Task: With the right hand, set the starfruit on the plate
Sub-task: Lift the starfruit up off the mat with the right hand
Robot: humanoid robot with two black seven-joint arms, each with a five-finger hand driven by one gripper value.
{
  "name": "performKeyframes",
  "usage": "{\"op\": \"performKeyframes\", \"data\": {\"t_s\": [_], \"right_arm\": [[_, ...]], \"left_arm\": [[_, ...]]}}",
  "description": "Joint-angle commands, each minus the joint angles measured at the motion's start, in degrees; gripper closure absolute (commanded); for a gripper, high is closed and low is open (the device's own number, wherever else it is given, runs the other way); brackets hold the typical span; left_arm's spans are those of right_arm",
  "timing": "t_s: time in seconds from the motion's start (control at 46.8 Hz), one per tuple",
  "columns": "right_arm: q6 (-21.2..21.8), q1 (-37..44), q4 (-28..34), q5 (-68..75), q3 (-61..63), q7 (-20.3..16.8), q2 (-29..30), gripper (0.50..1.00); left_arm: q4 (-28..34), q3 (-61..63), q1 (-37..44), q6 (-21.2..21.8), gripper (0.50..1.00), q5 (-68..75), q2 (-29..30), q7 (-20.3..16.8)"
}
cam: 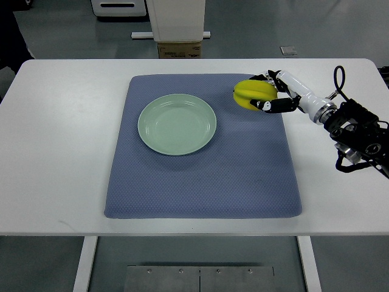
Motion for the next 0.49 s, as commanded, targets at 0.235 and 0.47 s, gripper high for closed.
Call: {"op": "performKeyframes", "data": {"t_s": [0.235,0.47], "right_arm": [[2.0,3.0,0.0,0.0,0.0,0.7,-0.4,1.000],[2.0,3.3,0.9,0.0,-0.3,0.7,0.1,1.000]], "left_arm": [[0.0,0.0,0.0,0.0,0.500,0.0,0.0,0.0],[0.0,0.0,0.0,0.0,0.500,0.0,0.0,-0.1]]}}
